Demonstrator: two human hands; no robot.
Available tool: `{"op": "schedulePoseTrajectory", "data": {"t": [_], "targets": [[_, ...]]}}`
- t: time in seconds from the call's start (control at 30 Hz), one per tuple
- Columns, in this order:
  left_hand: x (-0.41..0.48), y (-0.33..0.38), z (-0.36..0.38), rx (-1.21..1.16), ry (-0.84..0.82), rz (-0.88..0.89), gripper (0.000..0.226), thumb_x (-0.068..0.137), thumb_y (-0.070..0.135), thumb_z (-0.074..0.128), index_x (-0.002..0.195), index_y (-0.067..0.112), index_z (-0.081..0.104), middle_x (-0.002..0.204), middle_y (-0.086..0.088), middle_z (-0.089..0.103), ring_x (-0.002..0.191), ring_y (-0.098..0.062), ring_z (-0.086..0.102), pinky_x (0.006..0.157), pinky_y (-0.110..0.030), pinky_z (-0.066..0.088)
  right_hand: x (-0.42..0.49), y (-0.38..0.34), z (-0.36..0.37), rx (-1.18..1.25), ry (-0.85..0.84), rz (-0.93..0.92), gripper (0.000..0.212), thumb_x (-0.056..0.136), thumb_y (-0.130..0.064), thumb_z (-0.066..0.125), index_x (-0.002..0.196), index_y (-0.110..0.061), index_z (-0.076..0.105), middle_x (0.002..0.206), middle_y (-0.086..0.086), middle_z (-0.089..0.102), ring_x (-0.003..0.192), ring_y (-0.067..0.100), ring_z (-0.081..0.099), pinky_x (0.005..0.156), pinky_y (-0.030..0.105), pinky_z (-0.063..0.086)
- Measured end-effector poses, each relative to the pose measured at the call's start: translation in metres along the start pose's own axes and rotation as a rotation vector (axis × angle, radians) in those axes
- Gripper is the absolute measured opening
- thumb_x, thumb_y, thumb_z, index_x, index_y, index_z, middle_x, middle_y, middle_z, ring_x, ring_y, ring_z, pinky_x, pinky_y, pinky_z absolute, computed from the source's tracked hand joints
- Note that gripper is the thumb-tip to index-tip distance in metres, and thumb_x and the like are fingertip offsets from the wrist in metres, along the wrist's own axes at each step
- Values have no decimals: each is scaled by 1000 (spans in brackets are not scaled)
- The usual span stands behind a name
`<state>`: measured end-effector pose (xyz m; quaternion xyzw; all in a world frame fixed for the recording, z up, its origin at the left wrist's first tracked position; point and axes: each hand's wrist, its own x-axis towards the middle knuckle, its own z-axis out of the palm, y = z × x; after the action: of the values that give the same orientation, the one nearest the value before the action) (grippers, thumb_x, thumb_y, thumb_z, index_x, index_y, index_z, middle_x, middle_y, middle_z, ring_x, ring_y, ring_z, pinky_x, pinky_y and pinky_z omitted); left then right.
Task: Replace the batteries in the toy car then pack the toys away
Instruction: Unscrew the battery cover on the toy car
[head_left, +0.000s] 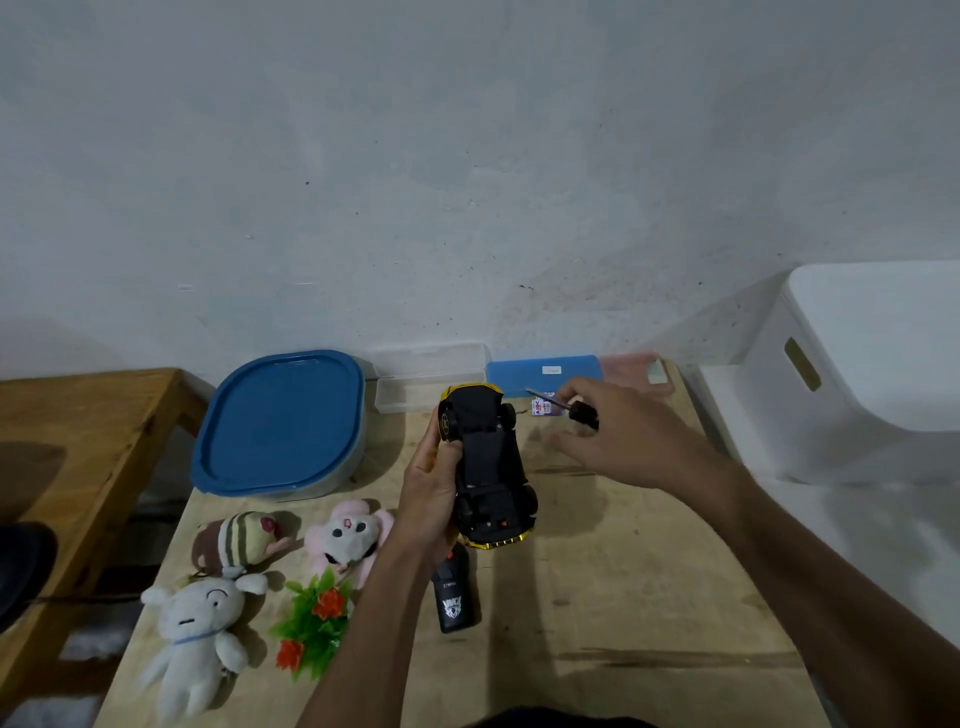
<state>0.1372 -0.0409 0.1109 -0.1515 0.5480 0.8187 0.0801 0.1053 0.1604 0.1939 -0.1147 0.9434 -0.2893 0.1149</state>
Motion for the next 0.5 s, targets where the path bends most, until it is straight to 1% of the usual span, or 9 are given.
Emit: {"op": "schedulePoseTrajectory", "data": {"t": [0.03,0.1,0.13,0.2,0.23,0.33,0.37,0.43,0.5], "targets": [[0,0,0,1,-5,-4,47,101,10,46,141,32,53,98,-15,70,72,-25,64,60,-33,58,0,2,10,127,30,28,30,81,-53,67,104,-34,60,74,-16,53,68,2,54,65,27,46],[-1,-2,2,3,-28,-9,44,102,11,43,141,29,54,109,-21,71,76,-25,68,61,-35,59,0,7,33,288,71,59,31,76,-57,71,99,-38,67,69,-11,56,67,4,55,69,30,48],[-1,-2,2,4,-38,-15,43,103,11,42,141,29,53,116,-23,70,80,-27,70,62,-36,59,0,9,44,340,78,71,29,74,-58,72,97,-40,68,69,-9,58,65,5,55,67,30,48],[-2,-2,5,7,-57,-29,42,103,12,42,141,29,54,122,-25,68,85,-29,70,65,-38,59,0,10,60,450,92,97,25,74,-52,75,96,-41,68,66,-9,56,62,5,53,64,28,44],[-2,-2,6,9,-66,-37,42,103,13,43,140,29,54,123,-24,67,88,-31,70,66,-39,59,0,10,64,513,101,111,23,76,-46,77,95,-36,69,67,-9,56,62,4,53,65,27,44],[-1,-4,7,17,-65,-60,42,102,14,44,140,30,54,122,-22,68,94,-34,67,73,-41,59,0,9,63,769,123,128,13,80,-28,77,89,-19,72,77,-8,69,71,2,63,71,19,49],[-1,-5,7,23,-59,-66,43,102,14,44,141,31,54,122,-22,68,95,-34,66,75,-42,58,-1,11,60,846,112,140,11,82,-25,75,88,-17,72,74,-10,71,67,-1,63,67,16,48],[1,-7,5,27,-39,-82,43,102,14,42,140,30,54,118,-21,70,93,-33,68,77,-43,58,-3,20,52,941,81,177,11,86,-24,71,93,-15,73,62,-17,65,53,-7,55,52,8,39],[3,-7,1,11,-19,-97,43,101,14,41,138,29,56,108,-18,72,85,-29,70,71,-41,59,-4,42,50,982,108,249,16,87,-28,69,97,-16,73,54,-20,59,46,-6,49,47,9,34]]}}
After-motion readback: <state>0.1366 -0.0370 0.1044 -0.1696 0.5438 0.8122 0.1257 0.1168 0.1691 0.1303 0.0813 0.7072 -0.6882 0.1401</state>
